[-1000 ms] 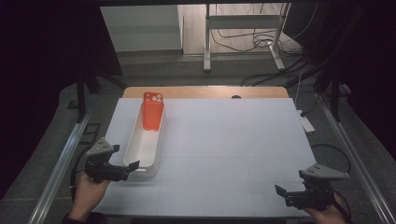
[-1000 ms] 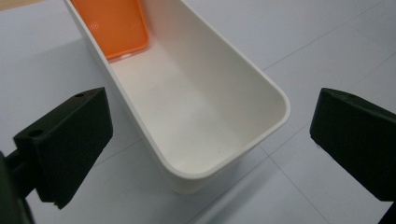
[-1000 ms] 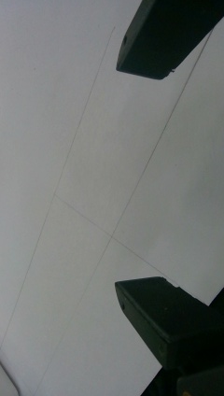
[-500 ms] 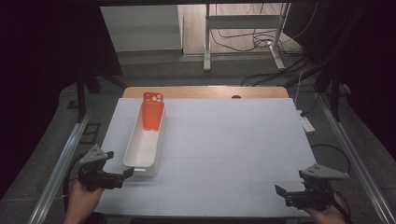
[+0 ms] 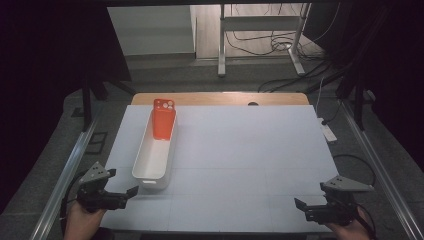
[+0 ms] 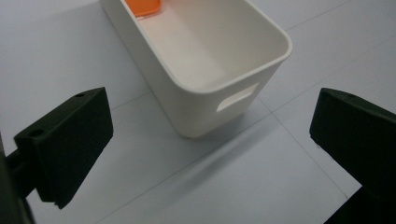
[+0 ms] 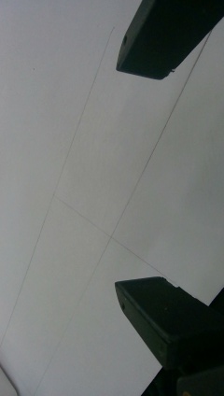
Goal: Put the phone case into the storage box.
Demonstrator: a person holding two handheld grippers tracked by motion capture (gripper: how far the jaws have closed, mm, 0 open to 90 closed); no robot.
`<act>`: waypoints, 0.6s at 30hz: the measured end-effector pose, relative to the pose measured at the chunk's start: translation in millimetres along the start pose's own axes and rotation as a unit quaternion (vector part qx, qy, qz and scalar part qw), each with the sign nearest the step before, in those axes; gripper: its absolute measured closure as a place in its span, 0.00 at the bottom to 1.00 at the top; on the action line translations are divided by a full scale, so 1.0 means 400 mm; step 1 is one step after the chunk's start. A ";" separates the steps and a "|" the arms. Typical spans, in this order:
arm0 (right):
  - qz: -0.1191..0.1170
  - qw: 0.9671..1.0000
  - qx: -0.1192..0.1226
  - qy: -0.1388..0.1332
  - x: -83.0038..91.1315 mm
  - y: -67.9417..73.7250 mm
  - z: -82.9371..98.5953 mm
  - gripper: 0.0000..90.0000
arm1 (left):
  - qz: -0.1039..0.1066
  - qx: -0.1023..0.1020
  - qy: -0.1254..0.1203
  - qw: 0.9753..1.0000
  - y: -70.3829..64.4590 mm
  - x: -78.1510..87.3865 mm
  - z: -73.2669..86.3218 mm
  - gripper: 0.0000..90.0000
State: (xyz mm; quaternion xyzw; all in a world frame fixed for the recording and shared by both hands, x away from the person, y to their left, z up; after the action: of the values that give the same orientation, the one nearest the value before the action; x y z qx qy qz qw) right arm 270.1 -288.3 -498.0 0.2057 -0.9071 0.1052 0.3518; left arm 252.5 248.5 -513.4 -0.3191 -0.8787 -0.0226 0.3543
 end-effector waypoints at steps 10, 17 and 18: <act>0.000 1.000 0.000 0.001 0.000 0.000 0.000 0.00 | -0.004 0.007 0.001 1.000 -0.001 0.017 0.022 0.00; 0.000 1.000 0.000 0.002 -0.001 0.000 0.000 0.00 | -0.006 0.010 0.002 1.000 -0.002 0.026 0.037 0.00; 0.000 1.000 0.000 0.002 -0.001 0.001 0.000 0.00 | -0.006 0.011 0.002 1.000 -0.003 0.028 0.039 0.00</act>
State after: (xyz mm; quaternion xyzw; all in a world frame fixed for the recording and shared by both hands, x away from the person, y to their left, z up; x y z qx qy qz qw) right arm 270.2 -288.0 -498.4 0.2051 -0.9064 0.1056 0.3540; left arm 236.4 257.8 -517.9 -0.3100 -0.8802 -0.0157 0.3591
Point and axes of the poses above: each handheld gripper's, and its own axes: x roughly backward along the jaws, z roughly out of its underside, y roughly to its left, the point moved 8 cm from there along -x, roughly forward along the jaws, and after that the axes turned 7 degrees about z, right-handed, at the moved point
